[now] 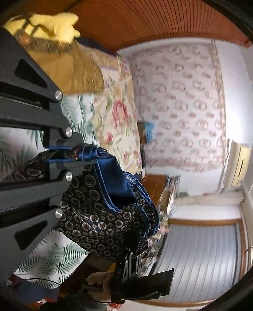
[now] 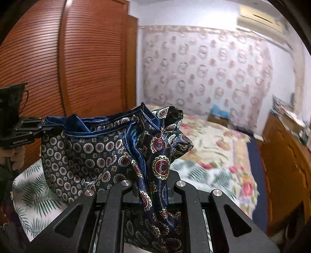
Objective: Fold small clothes
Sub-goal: 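Lift the folded shirt with both grippers and carry it toward the yellow plush toy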
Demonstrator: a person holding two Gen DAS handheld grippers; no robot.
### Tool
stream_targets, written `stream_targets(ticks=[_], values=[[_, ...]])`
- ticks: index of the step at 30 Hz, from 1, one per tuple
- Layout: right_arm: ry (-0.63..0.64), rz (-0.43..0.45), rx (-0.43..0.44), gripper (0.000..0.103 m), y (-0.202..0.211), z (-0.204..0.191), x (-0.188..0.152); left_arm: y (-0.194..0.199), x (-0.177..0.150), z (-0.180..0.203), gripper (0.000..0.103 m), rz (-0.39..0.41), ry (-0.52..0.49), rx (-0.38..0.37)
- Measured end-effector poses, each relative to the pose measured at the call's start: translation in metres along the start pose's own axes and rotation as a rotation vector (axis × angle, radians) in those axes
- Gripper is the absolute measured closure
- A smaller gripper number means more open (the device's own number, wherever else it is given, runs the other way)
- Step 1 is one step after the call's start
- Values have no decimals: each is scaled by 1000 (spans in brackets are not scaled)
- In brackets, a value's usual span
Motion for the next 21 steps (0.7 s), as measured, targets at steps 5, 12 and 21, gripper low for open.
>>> stream_targets(ticks=[5,12,21], values=[[90,-17,85,92,-44,-59,29,31,-29,-56,99,13,64,107],[247,-114,206,92,-145,-165,70,66,-96,-123,99,-4,195,277],[351,-190,267,90,-250,-262,80,65,-179,-167,99,-93,354,371]])
Point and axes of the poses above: each gripper's, at about its wrist camera, not at the fingertips, and y roughly against the way its jaws point, z to its right, x to its top, the point moved 8 cm from there along -y, roughly the way its jaws point, and after that the axes turned 13 degrees about -y, right-handed, at the moved point
